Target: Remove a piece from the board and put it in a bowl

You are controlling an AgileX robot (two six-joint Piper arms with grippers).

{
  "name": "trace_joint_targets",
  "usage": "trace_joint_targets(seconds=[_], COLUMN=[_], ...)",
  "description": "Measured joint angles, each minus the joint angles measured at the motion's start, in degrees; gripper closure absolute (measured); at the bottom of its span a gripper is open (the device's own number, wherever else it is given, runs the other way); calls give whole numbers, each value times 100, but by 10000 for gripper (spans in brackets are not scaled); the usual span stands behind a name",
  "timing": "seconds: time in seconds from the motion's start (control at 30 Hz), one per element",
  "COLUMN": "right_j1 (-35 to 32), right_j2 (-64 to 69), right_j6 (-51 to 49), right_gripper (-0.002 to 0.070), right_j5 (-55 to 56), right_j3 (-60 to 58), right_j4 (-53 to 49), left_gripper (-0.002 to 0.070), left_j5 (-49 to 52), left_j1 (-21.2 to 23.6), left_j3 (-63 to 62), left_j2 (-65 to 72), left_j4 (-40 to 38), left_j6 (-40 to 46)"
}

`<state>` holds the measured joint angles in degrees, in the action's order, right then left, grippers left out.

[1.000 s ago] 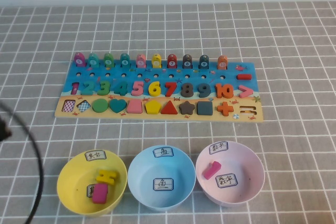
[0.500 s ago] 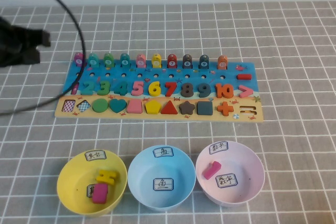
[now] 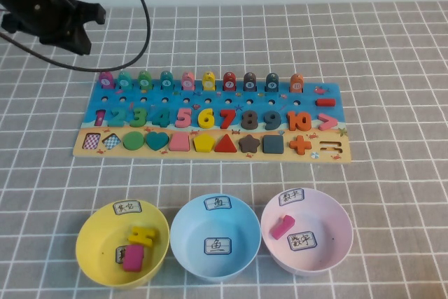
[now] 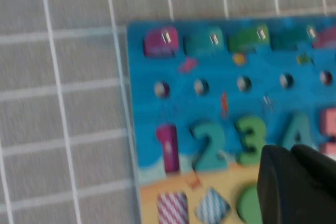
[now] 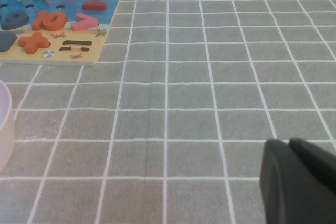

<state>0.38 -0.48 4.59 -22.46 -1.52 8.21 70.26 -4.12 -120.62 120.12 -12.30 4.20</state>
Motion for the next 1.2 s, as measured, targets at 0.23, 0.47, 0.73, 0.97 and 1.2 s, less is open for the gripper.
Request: trace_joint_targets(seconds=[0.23,0.47,0.73,0.97,1.2], right_j1=[0,0,0,0,0], right_j2=[0,0,0,0,0], right_j6=[0,0,0,0,0], right_gripper=[694,694,694,694,694], right_j5=[0,0,0,0,0], right_j3=[0,0,0,0,0], right_j4=[0,0,0,0,0], left_gripper=[679,679,679,580,368], left_j5=[29,7,-164,-329,-473], left_j1=[0,0,0,0,0], left_j3=[-996,-1052,-1151,-1379,-1392], left_j2=[949,1462,1522,1522,1522], left_j4=[197,323,362,-82,-100], left_j6=[0,33,151,747,811])
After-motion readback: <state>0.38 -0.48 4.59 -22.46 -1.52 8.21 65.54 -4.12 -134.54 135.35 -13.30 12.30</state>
